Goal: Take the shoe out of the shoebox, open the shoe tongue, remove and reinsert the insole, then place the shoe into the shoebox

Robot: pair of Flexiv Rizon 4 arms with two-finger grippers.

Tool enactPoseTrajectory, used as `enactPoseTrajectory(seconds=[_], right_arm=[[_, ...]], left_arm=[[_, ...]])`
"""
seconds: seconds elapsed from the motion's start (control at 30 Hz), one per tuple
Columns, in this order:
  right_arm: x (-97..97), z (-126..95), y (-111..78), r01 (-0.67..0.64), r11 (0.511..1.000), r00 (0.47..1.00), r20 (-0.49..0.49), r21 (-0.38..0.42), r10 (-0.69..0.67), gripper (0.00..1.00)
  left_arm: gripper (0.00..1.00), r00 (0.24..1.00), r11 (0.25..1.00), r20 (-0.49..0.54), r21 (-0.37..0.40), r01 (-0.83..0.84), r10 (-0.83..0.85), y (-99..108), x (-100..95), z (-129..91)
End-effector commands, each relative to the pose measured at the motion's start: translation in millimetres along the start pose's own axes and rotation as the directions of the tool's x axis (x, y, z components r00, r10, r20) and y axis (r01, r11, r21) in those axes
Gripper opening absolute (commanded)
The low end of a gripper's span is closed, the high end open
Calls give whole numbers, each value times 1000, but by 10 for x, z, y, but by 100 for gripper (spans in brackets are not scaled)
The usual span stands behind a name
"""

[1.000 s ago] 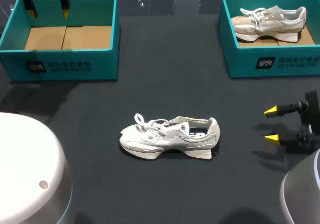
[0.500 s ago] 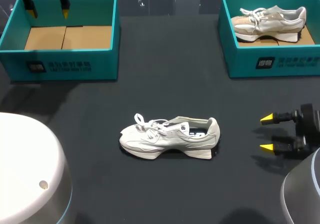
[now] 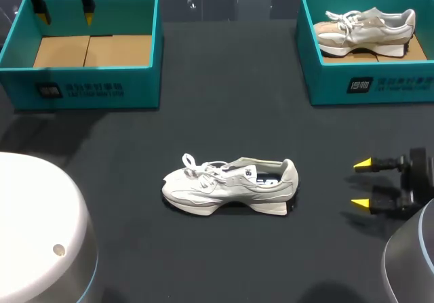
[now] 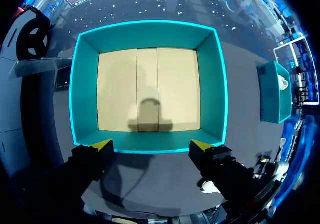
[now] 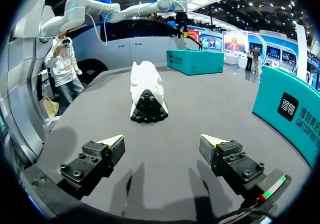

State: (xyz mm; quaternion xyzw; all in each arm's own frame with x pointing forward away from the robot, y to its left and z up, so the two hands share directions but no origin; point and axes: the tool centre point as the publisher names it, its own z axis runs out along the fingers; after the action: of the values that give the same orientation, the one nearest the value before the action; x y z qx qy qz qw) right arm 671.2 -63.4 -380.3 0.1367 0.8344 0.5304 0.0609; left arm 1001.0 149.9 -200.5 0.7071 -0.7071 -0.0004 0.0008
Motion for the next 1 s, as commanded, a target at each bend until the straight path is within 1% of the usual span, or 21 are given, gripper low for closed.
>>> enactPoseTrajectory(seconds=[0.03,0.17,0.4,0.53,0.6,1.0], right_arm=[[77,68,43,10,1000,1000,9,-12,-10,100],[102,163,89,22,999,1000,14,-28,-21,100],[129,352,171,12,999,999,41,-31,-10,100],[121,484,170,-4,1000,999,38,-22,5,100],[126,553,175,-7,999,999,40,-33,9,100],[148,992,295,-8,999,999,32,-40,9,100]], left_arm=[[100,1000,1000,0,1,0,0,5,-1,-4],[100,1000,1000,0,1,0,0,5,-1,-4],[100,1000,1000,0,1,0,0,5,-1,-4],[100,1000,1000,0,1,0,0,5,-1,-4],[100,1000,1000,0,1,0,0,5,-1,-4],[100,1000,1000,0,1,0,0,5,-1,-4]])
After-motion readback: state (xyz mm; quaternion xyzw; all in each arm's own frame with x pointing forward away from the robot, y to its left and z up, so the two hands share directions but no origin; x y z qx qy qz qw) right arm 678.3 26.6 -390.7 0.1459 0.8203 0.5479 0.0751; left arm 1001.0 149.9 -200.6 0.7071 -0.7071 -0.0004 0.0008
